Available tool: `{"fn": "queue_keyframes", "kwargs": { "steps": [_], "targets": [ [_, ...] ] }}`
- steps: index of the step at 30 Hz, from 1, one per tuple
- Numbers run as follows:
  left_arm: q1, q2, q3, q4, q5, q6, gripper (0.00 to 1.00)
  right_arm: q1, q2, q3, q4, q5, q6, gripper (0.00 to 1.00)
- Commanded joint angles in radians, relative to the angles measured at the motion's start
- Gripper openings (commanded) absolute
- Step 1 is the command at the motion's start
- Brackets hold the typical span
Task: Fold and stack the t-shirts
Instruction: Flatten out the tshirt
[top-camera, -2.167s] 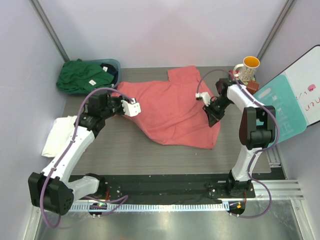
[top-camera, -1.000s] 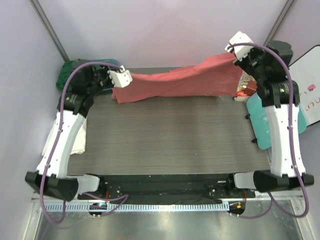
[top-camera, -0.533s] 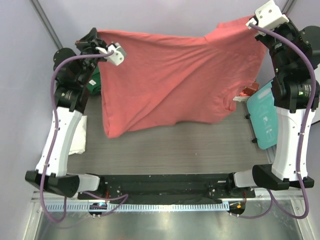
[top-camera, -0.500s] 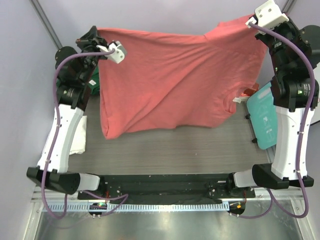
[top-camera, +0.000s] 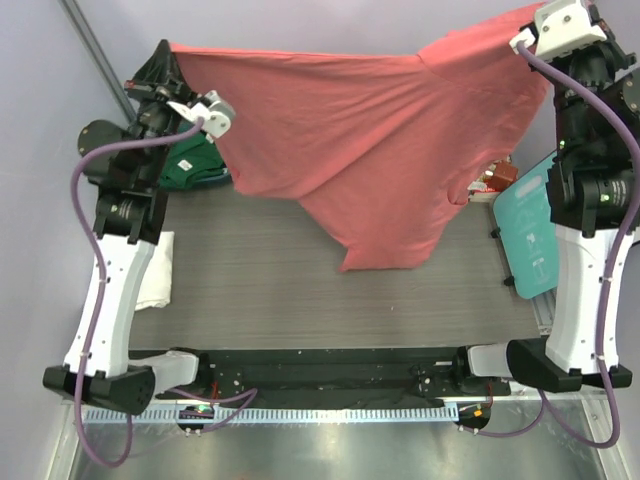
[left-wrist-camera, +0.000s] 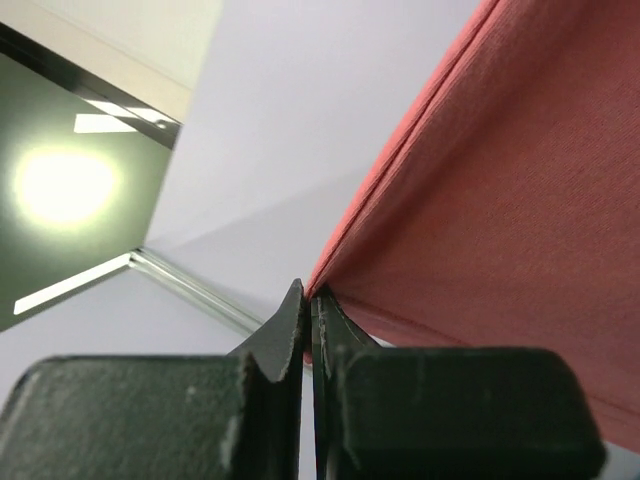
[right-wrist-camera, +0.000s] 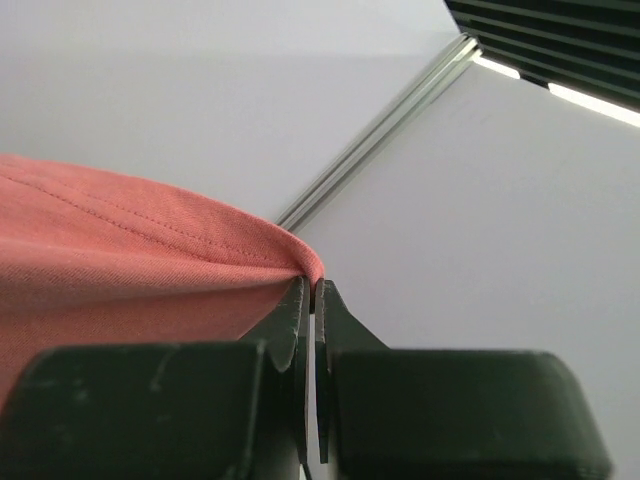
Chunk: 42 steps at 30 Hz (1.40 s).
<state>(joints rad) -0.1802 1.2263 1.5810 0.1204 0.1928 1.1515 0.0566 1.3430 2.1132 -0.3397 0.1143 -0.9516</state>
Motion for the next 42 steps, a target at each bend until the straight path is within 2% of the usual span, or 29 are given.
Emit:
{"fn": "queue_keyframes", "kwargs": {
  "steps": [1,6,10,16,21,24,29,31,34,38,42],
  "targets": [
    [0.012,-0.097,-0.009,0.082,0.062,-0.038,0.0,-0.005,-0.09,0.025,0.093,0.032,0.014,0.01],
    [0.012,-0.215,-0.05,0.001,0.109,-0.053,0.0,-0.006,-0.177,-0.018,0.102,-0.048,0.039,0.01],
    [0.012,-0.264,-0.069,0.028,0.117,-0.062,0.0,-0.004,-0.177,0.063,0.136,-0.025,0.019,0.01],
    [0.012,-0.277,-0.065,0.11,0.106,-0.092,0.0,-0.005,-0.116,0.209,0.165,-0.041,-0.022,0.01],
    [0.012,-0.229,-0.056,0.16,0.093,-0.082,0.0,-0.006,-0.053,0.225,0.166,-0.033,-0.05,0.01],
    [0.012,-0.177,-0.07,0.128,0.086,-0.055,0.0,-0.006,-0.032,0.147,0.165,-0.03,-0.059,0.01],
    [0.013,-0.081,-0.143,-0.042,0.105,0.103,0.0,-0.006,0.025,-0.09,0.204,-0.034,-0.079,0.01],
    [0.021,-0.019,-0.173,-0.051,0.125,0.142,0.0,-0.006,0.082,-0.163,0.231,-0.045,-0.069,0.01],
    [0.025,0.071,-0.208,-0.079,0.154,0.18,0.0,-0.009,0.152,-0.229,0.307,-0.074,-0.061,0.01],
    [0.025,0.183,-0.242,-0.084,0.165,0.215,0.0,-0.012,0.328,-0.268,0.378,-0.093,-0.062,0.01],
    [0.024,0.271,-0.283,-0.048,0.125,0.293,0.0,-0.012,0.47,-0.295,0.465,-0.1,-0.07,0.01]
  ]
}}
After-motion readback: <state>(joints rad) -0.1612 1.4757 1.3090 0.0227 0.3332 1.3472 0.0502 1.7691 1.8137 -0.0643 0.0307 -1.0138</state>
